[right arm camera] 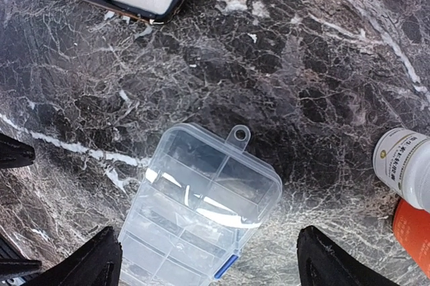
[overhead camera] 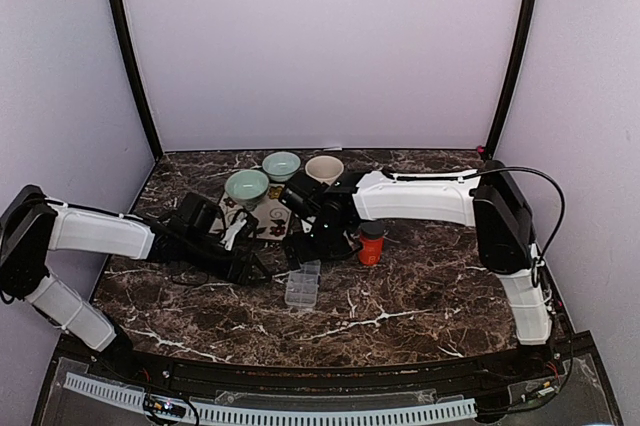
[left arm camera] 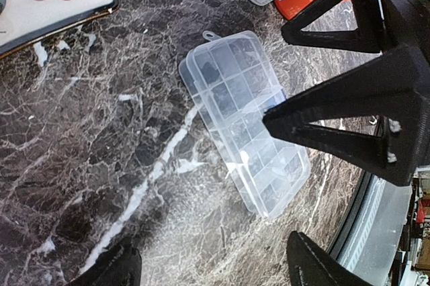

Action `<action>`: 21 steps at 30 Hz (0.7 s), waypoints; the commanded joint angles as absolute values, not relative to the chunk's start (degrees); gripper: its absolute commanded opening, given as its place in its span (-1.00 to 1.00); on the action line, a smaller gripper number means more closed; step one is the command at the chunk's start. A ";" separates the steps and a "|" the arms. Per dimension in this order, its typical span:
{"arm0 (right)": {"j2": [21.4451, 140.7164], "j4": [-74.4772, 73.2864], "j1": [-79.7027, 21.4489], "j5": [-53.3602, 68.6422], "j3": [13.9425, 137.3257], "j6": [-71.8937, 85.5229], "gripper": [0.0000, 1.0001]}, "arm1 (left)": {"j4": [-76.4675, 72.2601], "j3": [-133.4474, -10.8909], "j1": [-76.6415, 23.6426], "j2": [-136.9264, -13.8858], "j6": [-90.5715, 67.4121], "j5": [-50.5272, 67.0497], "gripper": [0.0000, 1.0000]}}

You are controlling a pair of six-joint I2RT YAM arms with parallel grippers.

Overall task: Sort the pills into containers
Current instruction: Pick up the pill container from the center of the board.

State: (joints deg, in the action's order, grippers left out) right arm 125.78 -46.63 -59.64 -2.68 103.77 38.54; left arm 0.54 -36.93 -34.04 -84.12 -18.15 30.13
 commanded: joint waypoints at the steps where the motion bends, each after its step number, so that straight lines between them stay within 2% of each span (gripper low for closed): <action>1: 128.47 -49.92 -59.59 -3.76 108.68 40.14 0.82 | -1.29 -35.53 -34.37 -80.76 -18.67 30.07 0.55; 21: 138.86 -60.21 -59.33 -3.92 122.08 42.99 0.81 | -4.20 -33.06 -34.42 -78.91 -19.43 31.48 0.55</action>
State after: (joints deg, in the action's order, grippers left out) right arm 136.73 -57.58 -59.55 -3.44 119.13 42.33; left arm -2.15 -34.33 -34.04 -80.09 -18.68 30.46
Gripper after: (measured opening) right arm 0.904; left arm 0.774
